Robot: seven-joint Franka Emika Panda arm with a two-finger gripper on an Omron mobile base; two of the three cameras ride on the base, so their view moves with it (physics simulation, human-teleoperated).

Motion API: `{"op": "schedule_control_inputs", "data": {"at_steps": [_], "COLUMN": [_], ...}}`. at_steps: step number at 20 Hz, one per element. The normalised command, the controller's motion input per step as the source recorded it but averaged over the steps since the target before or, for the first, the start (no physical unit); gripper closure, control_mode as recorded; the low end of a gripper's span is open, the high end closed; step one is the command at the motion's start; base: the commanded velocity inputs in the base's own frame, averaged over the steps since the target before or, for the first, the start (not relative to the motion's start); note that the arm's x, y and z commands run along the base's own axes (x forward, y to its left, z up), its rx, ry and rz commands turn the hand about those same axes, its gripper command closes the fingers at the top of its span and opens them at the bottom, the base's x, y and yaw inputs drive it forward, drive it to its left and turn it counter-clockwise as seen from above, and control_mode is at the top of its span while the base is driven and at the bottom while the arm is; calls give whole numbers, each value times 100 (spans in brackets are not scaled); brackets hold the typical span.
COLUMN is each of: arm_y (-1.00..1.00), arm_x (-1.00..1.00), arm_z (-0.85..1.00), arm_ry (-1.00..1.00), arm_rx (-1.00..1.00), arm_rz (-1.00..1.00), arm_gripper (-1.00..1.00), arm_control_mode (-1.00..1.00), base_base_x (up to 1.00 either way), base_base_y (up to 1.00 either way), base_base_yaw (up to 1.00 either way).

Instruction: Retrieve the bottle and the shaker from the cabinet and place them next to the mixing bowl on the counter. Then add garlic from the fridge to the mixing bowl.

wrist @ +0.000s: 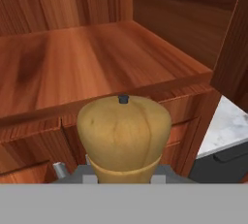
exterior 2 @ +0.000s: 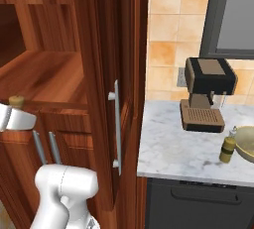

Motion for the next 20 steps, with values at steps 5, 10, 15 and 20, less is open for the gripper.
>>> {"op": "schedule_control_inputs", "data": {"at_steps": [5,10,15,20], "arm_y": [0,0,0,0], "arm_x": [-7,0,0,0], "arm_z": [0,0,0,0], "arm_ry": [0,0,0,0], "arm_rx": [0,0,0,0], "arm_rz": [0,0,0,0], "arm_gripper": [100,100,100,100], "arm_control_mode": [100,100,100,100], "base_base_x": [-39,-90,-57,-34], "base_base_y": [3,4,-6,-33], "base_base_yaw": [-2,-6,-5,-1]}}
